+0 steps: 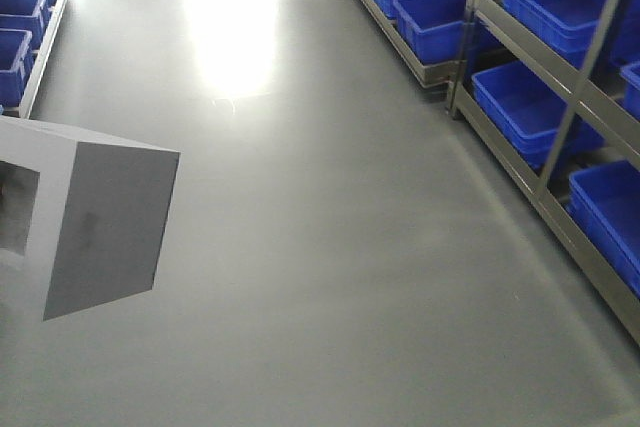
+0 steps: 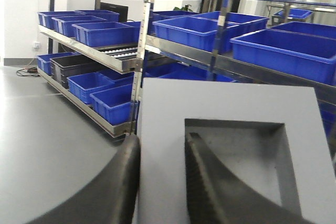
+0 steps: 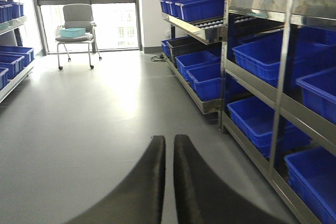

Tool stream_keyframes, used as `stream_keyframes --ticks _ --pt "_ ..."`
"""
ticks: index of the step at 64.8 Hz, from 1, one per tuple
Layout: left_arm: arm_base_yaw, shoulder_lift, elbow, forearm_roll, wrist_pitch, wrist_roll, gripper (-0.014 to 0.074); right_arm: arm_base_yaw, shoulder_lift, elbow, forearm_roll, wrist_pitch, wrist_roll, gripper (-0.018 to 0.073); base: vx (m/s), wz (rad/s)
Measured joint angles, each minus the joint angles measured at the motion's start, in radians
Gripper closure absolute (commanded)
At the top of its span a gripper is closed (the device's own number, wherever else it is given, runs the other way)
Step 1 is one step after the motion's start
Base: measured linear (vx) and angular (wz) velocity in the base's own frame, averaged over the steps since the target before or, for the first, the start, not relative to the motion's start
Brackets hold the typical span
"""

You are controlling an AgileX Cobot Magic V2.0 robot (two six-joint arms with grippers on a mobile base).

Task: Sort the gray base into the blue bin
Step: 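Drive down the aisle between the blue bin shelves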

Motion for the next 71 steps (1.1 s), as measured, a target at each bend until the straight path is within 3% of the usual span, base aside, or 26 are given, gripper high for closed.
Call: stream_keyframes --ticks 71 --pt "0.0 0.0 0.0 0.0 0.0 0.0 0.0602 0.0 0.0 0.0 0.0 0.0 0.0 0.0564 0.45 0.14"
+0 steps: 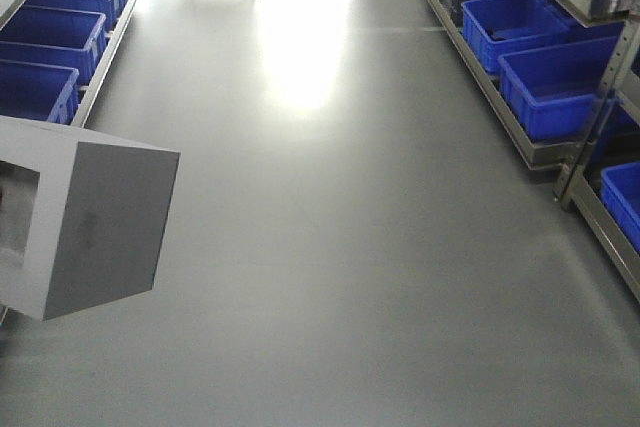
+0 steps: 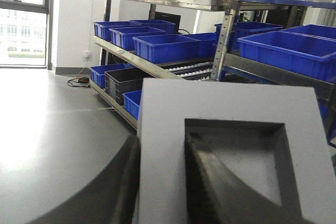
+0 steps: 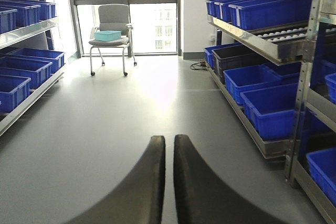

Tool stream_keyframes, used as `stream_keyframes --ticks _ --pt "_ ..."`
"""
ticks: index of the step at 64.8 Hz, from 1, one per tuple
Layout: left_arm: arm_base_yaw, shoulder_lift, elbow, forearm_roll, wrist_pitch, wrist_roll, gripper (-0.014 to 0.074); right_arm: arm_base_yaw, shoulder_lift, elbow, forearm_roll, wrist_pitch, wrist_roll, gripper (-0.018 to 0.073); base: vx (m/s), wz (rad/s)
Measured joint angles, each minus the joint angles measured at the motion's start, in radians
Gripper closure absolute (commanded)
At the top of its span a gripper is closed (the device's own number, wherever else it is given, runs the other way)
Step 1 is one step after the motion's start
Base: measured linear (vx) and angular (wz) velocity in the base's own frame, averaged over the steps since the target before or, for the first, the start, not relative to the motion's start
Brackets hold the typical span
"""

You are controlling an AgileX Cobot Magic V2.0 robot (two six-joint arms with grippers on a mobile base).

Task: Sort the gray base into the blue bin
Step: 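Drive down the aisle between the blue bin shelves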

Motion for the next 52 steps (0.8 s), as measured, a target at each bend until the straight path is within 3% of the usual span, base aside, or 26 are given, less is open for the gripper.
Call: stream_keyframes --ticks 52 --pt "0.0 0.0 0.0 0.0 0.001 0.0 0.0602 0.0 0.0 0.0 0.0 0.0 0.0 0.0564 0.38 0.23"
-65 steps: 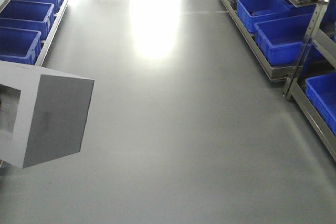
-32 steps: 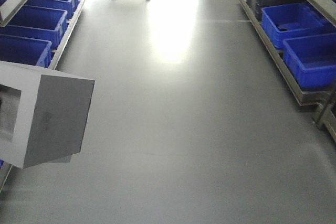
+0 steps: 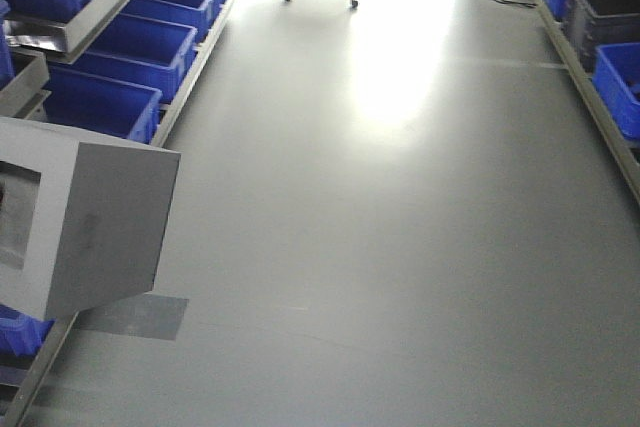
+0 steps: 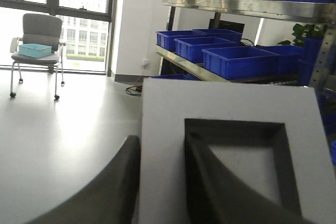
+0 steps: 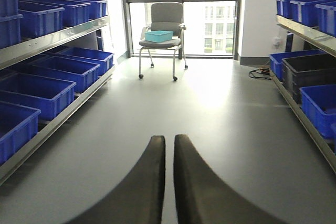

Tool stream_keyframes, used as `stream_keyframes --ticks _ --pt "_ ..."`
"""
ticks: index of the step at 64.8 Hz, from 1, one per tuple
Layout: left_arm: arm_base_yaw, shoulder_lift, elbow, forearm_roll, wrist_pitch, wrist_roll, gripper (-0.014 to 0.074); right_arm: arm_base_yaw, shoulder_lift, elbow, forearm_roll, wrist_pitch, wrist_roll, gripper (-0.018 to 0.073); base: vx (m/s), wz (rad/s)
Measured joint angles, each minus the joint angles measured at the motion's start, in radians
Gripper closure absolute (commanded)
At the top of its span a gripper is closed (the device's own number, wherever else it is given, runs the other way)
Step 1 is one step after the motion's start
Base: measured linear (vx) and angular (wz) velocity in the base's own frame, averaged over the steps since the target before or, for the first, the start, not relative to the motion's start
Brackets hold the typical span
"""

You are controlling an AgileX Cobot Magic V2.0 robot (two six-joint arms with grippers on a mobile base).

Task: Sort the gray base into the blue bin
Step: 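Drive down the aisle between the blue bin shelves, then turn toward the rack and stop facing the empty blue bins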

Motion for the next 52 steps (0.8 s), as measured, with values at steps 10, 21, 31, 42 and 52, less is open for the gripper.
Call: stream_keyframes --ticks 10,21,31,42,52 --pt "0.0 0.0 0.0 0.0 0.0 0.0 0.0602 0.0 0.0 0.0 0.0 0.0 0.0 0.0564 0.31 0.35" --pt "0.0 0.0 0.0 0.0 0.0 0.0 0.0602 0.0 0.0 0.0 0.0 0.0 0.0 0.0564 0.27 0.45" --pt "0.0 0.0 0.0 0.0 0.0 0.0 0.0602 0.0 0.0 0.0 0.0 0.0 0.0 0.0564 0.25 0.64" --pt "0.0 0.0 0.0 0.0 0.0 0.0 0.0602 0.0 0.0 0.0 0.0 0.0 0.0 0.0564 0.23 0.82" --pt "0.0 0.0 0.0 0.0 0.0 0.0 0.0602 0.0 0.0 0.0 0.0 0.0 0.0 0.0564 0.22 0.86"
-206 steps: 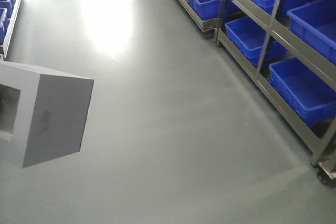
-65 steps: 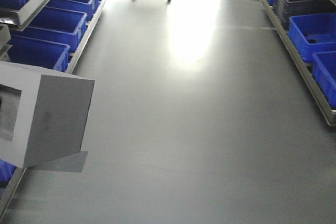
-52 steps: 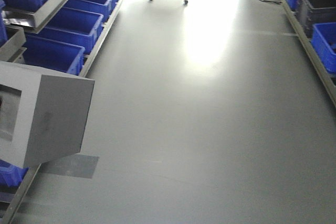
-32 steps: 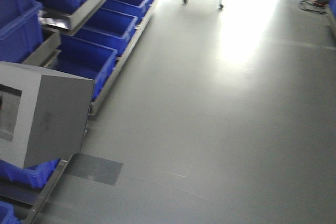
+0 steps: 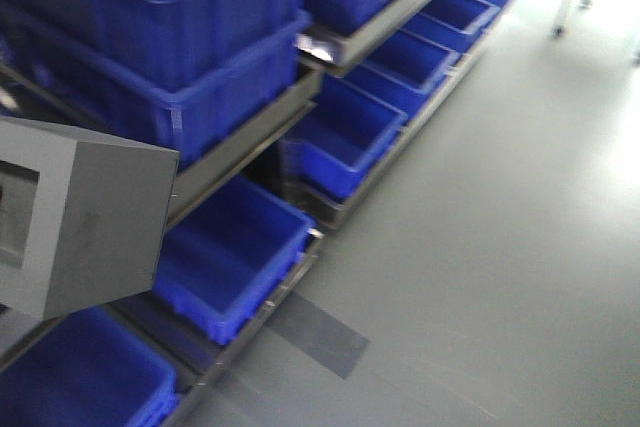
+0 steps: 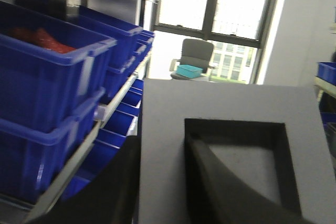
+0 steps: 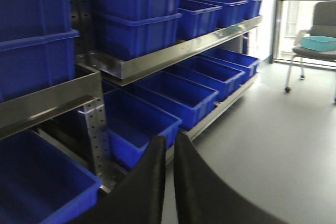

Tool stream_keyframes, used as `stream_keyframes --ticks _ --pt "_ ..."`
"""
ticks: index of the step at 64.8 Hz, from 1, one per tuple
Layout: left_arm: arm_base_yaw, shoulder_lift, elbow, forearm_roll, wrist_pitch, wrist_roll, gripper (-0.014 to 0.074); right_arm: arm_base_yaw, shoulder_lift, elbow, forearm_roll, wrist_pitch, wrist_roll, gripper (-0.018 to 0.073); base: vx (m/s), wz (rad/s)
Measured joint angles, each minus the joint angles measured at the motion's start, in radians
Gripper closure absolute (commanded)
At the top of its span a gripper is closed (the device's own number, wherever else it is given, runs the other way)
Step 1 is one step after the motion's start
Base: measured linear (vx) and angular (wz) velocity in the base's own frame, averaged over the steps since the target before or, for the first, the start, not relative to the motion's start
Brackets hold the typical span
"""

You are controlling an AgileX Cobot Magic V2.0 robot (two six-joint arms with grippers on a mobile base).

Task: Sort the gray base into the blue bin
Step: 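Turn toward the rack and stop facing the empty blue bins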

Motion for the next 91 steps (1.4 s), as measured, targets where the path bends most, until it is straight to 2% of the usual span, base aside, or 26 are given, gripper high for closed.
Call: stream_keyframes --ticks 53,91 --pt "0.0 0.0 0.0 0.0 0.0 0.0 0.0602 0.0 0.0 0.0 0.0 0.0 0.0 0.0564 0.2 0.76" --pt "0.0 0.0 0.0 0.0 0.0 0.0 0.0602 0.0 0.0 0.0 0.0 0.0 0.0 0.0564 0.11 0.44"
